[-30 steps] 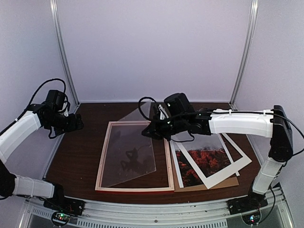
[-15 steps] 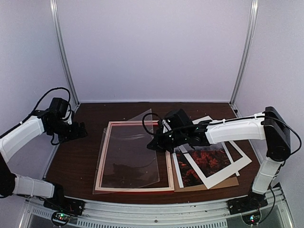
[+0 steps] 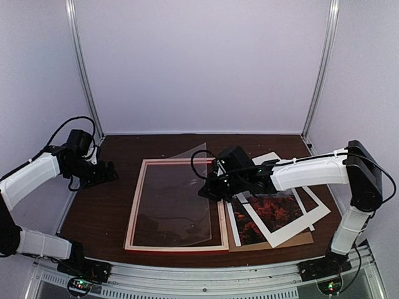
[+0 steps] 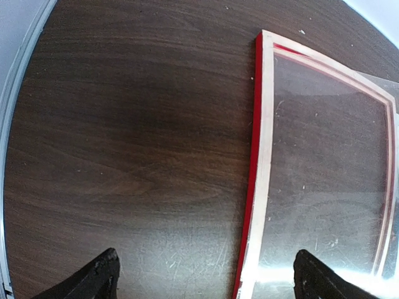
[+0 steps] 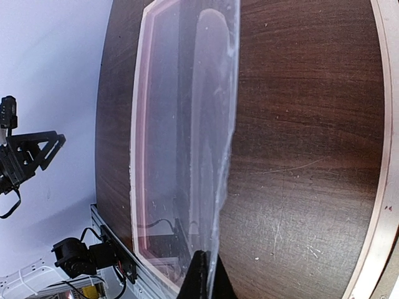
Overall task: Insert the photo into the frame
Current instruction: Place the glass panel at the frame body.
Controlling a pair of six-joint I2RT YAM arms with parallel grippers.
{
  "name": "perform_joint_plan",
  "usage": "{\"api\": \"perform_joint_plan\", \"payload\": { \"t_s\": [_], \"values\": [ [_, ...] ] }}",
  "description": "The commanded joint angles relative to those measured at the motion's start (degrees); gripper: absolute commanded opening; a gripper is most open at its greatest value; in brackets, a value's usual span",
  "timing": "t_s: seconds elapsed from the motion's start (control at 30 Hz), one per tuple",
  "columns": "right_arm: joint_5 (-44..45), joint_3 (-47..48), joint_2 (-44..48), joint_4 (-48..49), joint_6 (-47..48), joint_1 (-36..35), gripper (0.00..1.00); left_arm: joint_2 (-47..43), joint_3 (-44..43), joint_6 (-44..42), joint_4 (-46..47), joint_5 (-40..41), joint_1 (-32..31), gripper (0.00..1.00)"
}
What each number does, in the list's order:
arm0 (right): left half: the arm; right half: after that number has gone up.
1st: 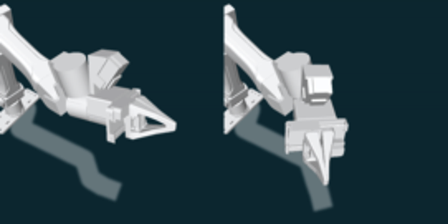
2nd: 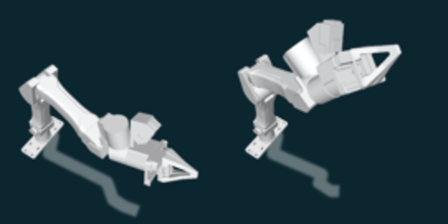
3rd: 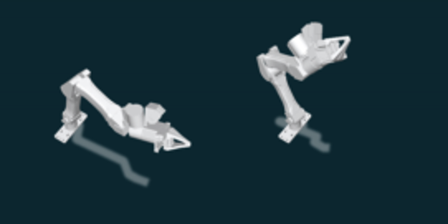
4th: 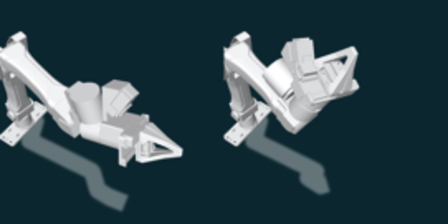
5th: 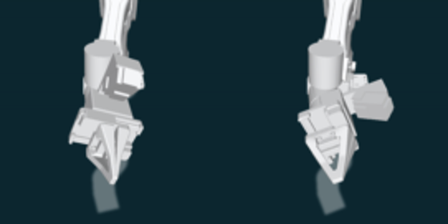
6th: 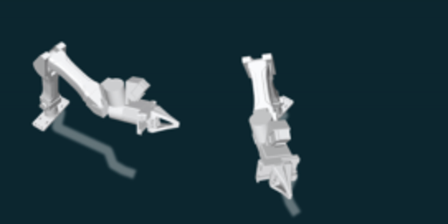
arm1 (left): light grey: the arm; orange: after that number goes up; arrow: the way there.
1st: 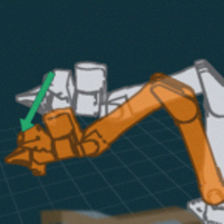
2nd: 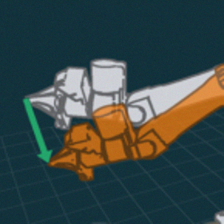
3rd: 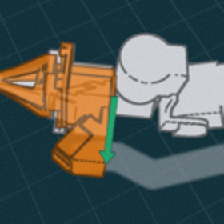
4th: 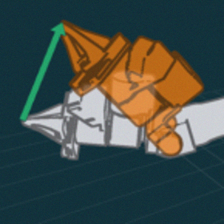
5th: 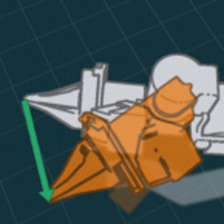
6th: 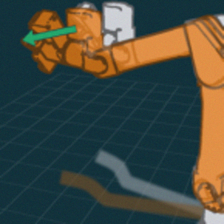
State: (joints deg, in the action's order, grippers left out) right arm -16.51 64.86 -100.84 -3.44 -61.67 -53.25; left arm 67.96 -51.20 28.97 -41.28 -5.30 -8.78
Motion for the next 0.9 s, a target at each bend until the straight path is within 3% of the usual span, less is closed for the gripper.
{"api": "perform_joint_plan", "payload": {
  "t_s": [0.0,0.87],
  "values": [
    [2.90,-0.69,1.08,-0.21,1.25,0.59,0.00,0.50,0.70,-0.89,2.97,-1.75,-0.59,0.98],
    [4.39,0.22,-0.61,-4.36,4.39,1.51,0.00,2.08,0.14,-0.71,3.48,-2.50,-2.74,0.98]
  ]
}}
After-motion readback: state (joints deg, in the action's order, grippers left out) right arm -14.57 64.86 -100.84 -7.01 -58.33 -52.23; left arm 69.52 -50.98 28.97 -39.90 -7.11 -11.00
